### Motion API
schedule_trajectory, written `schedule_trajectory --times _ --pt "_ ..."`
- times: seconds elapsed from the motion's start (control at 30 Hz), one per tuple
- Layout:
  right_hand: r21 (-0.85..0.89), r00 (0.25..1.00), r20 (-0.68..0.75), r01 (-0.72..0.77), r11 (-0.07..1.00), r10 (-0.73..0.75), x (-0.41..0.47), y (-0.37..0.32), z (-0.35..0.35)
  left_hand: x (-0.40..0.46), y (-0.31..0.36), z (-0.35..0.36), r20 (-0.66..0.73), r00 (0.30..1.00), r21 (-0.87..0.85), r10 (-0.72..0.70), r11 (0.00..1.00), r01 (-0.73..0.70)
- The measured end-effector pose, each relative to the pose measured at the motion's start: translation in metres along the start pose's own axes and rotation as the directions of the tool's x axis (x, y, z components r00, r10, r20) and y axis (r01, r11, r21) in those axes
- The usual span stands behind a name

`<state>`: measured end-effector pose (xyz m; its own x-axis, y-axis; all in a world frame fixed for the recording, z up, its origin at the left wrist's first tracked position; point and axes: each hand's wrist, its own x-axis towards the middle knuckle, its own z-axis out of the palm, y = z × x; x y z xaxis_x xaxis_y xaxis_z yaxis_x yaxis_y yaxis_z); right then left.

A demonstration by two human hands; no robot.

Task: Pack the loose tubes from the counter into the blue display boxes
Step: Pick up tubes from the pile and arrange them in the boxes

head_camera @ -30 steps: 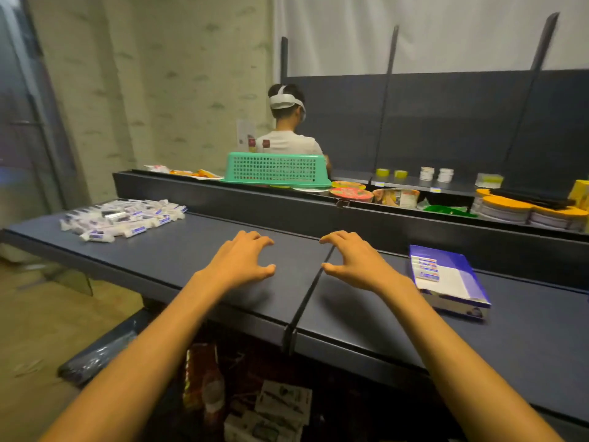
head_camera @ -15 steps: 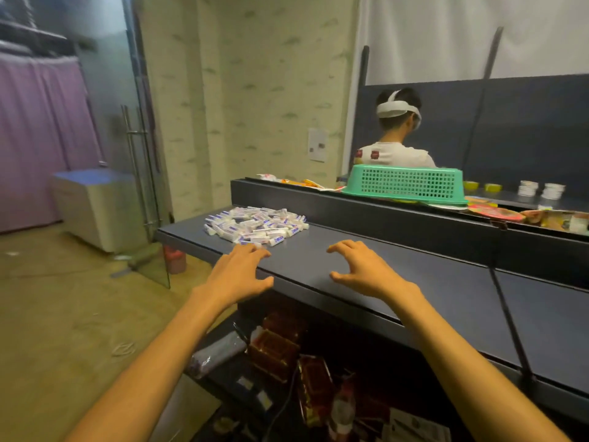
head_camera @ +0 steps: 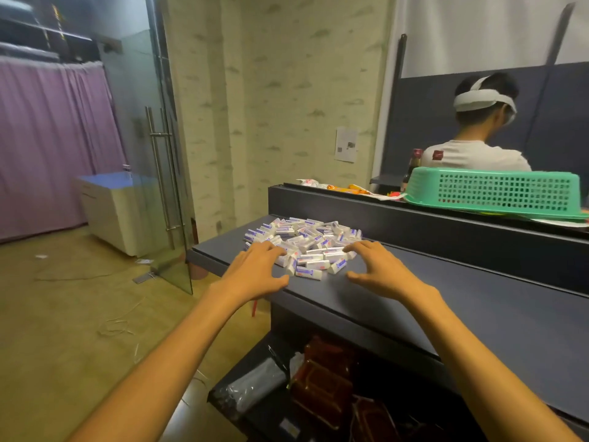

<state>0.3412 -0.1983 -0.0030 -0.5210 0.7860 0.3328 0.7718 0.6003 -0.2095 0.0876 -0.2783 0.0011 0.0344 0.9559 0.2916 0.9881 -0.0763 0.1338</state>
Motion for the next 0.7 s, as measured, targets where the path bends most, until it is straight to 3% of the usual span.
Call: schedule_trajectory --times 0.33,0.7 --pt "-0.015 0.995 0.013 -0.095 0.995 0.096 0.082 0.014 0.022 0.102 -0.049 0.011 0.021 0.997 0.005 0.074 0.997 -0.075" --pt "-0.092 0.969 -0.063 -0.242 0.966 0.237 0.147 0.02 0.043 0.209 -0.109 0.045 0.049 0.979 -0.075 0.197 0.978 -0.193"
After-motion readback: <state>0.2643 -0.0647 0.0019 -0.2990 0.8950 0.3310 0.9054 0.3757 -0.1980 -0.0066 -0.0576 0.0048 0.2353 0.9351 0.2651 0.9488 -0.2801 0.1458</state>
